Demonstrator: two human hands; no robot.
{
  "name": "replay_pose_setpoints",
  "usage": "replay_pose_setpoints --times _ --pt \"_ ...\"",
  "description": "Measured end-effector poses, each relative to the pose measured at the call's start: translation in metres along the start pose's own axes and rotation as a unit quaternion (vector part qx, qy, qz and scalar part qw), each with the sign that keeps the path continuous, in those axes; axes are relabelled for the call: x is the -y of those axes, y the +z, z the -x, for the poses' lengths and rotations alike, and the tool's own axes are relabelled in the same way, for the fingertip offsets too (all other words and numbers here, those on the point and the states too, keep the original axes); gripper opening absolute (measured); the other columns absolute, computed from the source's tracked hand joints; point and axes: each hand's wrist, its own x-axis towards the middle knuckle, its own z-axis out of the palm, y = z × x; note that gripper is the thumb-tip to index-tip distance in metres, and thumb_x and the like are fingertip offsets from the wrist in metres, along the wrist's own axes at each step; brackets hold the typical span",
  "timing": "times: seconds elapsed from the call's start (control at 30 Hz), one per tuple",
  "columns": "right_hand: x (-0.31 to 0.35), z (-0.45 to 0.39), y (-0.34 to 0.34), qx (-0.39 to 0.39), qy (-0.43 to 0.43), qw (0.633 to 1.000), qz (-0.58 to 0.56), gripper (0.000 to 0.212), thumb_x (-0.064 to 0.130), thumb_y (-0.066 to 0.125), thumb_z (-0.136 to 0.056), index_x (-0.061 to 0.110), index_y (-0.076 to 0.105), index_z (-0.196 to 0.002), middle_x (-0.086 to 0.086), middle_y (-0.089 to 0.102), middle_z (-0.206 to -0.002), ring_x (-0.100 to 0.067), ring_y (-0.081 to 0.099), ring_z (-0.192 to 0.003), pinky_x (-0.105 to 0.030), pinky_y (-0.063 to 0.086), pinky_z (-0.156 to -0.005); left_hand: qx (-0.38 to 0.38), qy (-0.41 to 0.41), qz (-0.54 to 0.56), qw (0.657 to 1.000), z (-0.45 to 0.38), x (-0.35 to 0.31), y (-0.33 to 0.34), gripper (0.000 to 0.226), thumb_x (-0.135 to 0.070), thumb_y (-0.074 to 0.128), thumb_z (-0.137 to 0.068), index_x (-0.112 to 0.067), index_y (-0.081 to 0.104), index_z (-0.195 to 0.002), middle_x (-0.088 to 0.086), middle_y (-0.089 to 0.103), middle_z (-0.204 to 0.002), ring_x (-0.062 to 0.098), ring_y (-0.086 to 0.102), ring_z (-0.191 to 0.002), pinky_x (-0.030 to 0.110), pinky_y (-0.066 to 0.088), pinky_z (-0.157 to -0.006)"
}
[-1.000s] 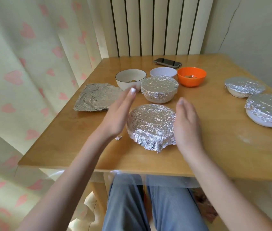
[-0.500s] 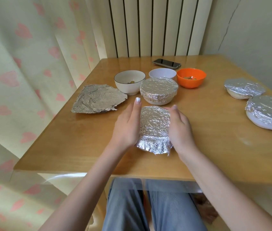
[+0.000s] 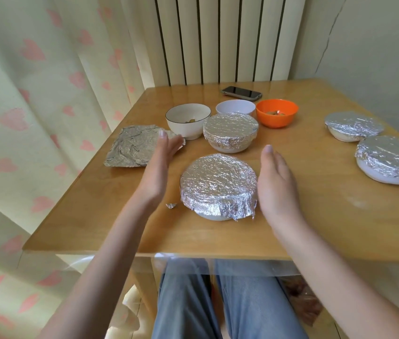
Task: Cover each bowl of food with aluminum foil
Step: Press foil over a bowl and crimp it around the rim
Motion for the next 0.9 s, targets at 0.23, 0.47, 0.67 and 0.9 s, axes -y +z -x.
replay_pose_setpoints --times 0.23,0.47,0.67,0.9 --pt "-0.020 0.019 0.038 -0.061 -0.057 0.996 -0.011 0.042 0.025 0.036 -0.102 0.018 0.036 -0.143 0.004 0.046 -0.134 -0.005 0.036 -0.123 -0.008 0.023 -0.086 0.137 0.006 -0.037 0.990 -0.009 0.001 0.024 0.075 -0.076 0.030 -0.081 -0.025 0.061 -0.127 -0.005 0.067 -0.125 0.010 0.057 -0.122 0.043 0.034 -0.114" --pt "-0.026 0.005 0.026 -0.010 -0.072 0.997 -0.034 0.035 0.041 0.026 -0.100 0.025 0.047 -0.124 0.006 0.054 -0.084 -0.009 0.046 -0.063 -0.033 0.043 -0.069 0.017 -0.018 -0.034 0.999 0.003 0.009 0.031 0.060 -0.079 0.020 -0.083 -0.048 0.069 -0.099 -0.014 0.070 -0.114 0.008 0.061 -0.115 0.042 0.041 -0.108" --pt "-0.016 -0.011 0.008 0.124 -0.014 0.992 -0.003 0.060 0.061 0.020 -0.094 0.028 0.040 -0.141 0.004 0.045 -0.143 -0.036 0.060 -0.092 -0.030 0.051 -0.052 -0.117 0.005 -0.079 0.990 0.041 -0.003 0.053 0.043 -0.058 0.014 -0.101 -0.035 0.050 -0.107 -0.011 0.059 -0.115 0.011 0.049 -0.107 0.030 0.031 -0.091" --pt "-0.006 -0.016 -0.005 0.098 0.009 0.995 0.035 0.062 0.063 0.022 -0.094 0.025 0.049 -0.134 0.009 0.053 -0.131 -0.010 0.052 -0.111 -0.025 0.040 -0.094 -0.017 0.049 -0.121 0.991 0.020 -0.003 0.018 0.060 -0.072 0.018 -0.090 -0.034 0.058 -0.113 -0.009 0.062 -0.121 0.011 0.054 -0.119 0.027 0.040 -0.099"
